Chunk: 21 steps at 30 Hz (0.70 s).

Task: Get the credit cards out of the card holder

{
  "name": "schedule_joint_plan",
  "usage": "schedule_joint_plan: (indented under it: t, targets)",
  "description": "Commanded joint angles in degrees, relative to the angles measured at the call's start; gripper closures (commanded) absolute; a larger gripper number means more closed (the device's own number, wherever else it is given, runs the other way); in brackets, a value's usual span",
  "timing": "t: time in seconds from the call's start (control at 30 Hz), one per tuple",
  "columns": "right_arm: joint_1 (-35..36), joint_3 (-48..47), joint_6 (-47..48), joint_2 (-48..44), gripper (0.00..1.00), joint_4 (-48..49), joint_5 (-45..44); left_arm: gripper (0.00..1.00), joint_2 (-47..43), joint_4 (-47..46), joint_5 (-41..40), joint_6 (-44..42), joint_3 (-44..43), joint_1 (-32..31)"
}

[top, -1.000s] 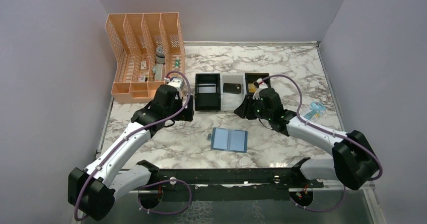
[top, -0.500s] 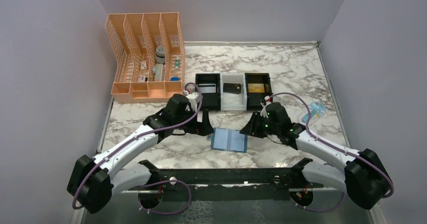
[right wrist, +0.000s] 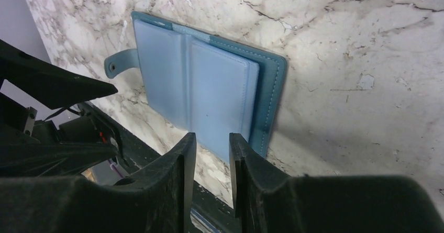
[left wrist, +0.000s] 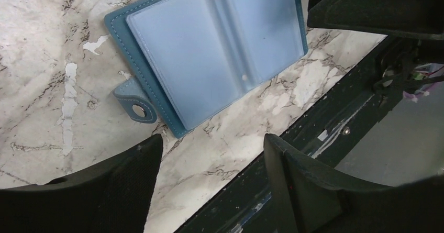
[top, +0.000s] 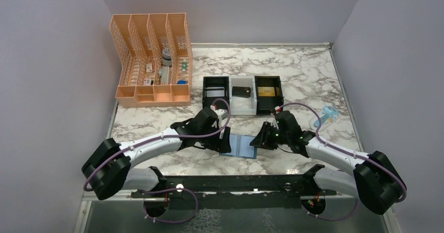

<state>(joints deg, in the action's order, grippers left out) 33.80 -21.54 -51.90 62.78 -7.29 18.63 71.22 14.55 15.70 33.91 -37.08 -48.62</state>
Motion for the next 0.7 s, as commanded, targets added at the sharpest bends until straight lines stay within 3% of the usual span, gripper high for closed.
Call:
schedule_joint_plan:
  t: [0.0,0.3,0.67]
  targets:
    - [0.29,1.13,-1.60,2.13,0.70,3.90,1.21,0.30,2.67,-2.47,-1.99,0.51,-2.46,-1.42]
    - [0.35,3.23,-3.50,6.91,0.73,9.46,1.83,0.54,8.75,-2.74,-8.04,1.18,-2.72,-2.46]
    - [0.34,1.89,-2.45,4.07,0.75,6.51,0.50,0.72,11.72,-3.89,-8.72,0.69,-1.40,-2.87]
